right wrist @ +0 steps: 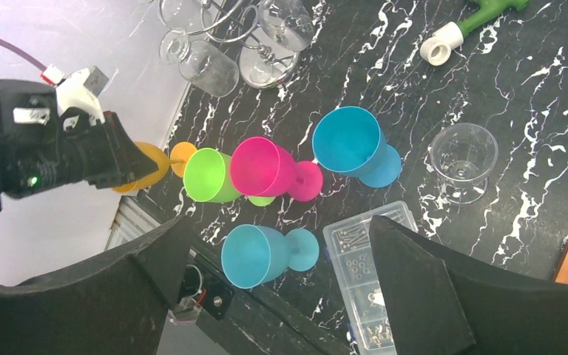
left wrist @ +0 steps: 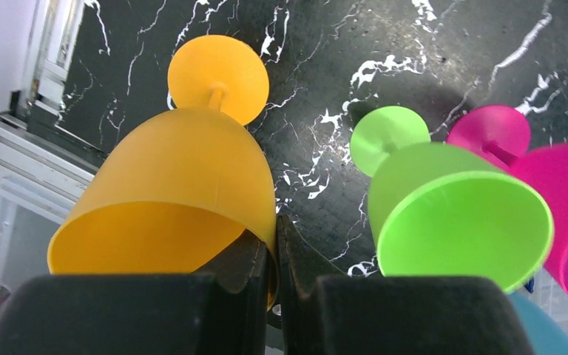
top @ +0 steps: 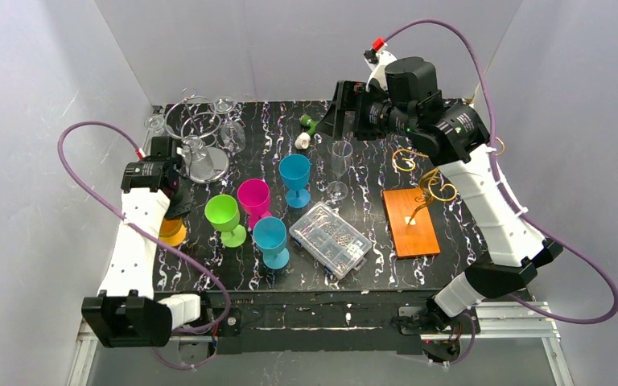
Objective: Take the wine glass off the wine glass rack
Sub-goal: Place the wine glass at the center of the board.
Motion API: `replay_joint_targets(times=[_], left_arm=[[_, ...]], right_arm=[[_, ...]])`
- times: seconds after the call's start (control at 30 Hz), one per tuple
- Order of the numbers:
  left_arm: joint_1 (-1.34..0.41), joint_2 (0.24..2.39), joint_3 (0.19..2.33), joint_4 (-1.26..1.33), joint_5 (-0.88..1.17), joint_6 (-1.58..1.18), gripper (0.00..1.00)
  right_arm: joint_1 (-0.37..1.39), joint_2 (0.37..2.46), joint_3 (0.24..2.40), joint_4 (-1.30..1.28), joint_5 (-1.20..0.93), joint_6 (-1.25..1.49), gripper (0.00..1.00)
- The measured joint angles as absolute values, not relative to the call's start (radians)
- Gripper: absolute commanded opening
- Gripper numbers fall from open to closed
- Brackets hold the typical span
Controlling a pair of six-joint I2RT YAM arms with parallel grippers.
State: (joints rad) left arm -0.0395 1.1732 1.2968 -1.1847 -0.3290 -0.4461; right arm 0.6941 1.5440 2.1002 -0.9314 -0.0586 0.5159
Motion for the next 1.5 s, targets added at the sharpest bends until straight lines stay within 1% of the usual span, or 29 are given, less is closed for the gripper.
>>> replay_joint_targets(times=[0.13, 0.33, 0.53, 0.7, 0.83, 0.87, 0.9, 0.97, 1.07, 1.17, 1.27, 1.37, 1.5], left_arm=[[0.086, 1.235, 1.248, -1.115, -0.263, -0.413, 0.00], [0.215, 1.306, 1.235, -1.042, -0.212, -0.385, 0.00], [0.295, 1.381, 1.250, -1.004, -0.187, -0.381, 0.00], [0.330, 1.429, 1.275, -0.989, -0.164, -0.377, 0.00], [0.363, 1.432, 1.279, -0.987, -0.141, -0.377, 0.12], [0.369, 1.432, 1.279, -0.987, -0.138, -0.376, 0.18], [0.374, 1.432, 1.279, -0.983, -0.137, -0.374, 0.21], [0.381, 1.432, 1.279, -0.979, -0.137, -0.368, 0.30], [0.384, 1.431, 1.279, -0.978, -0.137, -0.366, 0.35], [0.384, 1.428, 1.280, -0.976, -0.137, -0.366, 0.44], [0.384, 1.415, 1.287, -0.974, -0.134, -0.366, 0.60], [0.384, 1.386, 1.293, -0.973, -0.125, -0.367, 0.71], [0.384, 1.346, 1.305, -0.973, -0.107, -0.366, 0.82]], right_arm=[[0.694, 1.545, 2.104, -0.945, -0.055, 0.510, 0.98], [0.694, 1.567, 2.161, -0.982, -0.055, 0.492, 0.98], [0.694, 1.600, 2.216, -1.008, -0.056, 0.476, 0.98], [0.694, 1.628, 2.223, -1.028, -0.063, 0.466, 0.98], [0.694, 1.638, 2.224, -1.043, -0.067, 0.463, 0.98], [0.694, 1.639, 2.226, -1.047, -0.068, 0.463, 0.98], [0.694, 1.639, 2.229, -1.048, -0.071, 0.463, 0.98], [0.694, 1.642, 2.239, -1.052, -0.078, 0.463, 0.98], [0.694, 1.657, 2.278, -1.055, -0.090, 0.462, 0.98], [0.694, 1.663, 2.291, -1.056, -0.098, 0.457, 0.98], [0.694, 1.666, 2.291, -1.058, -0.103, 0.452, 1.00], [0.694, 1.667, 2.291, -1.061, -0.105, 0.446, 1.00], [0.694, 1.668, 2.291, -1.061, -0.105, 0.444, 1.00]])
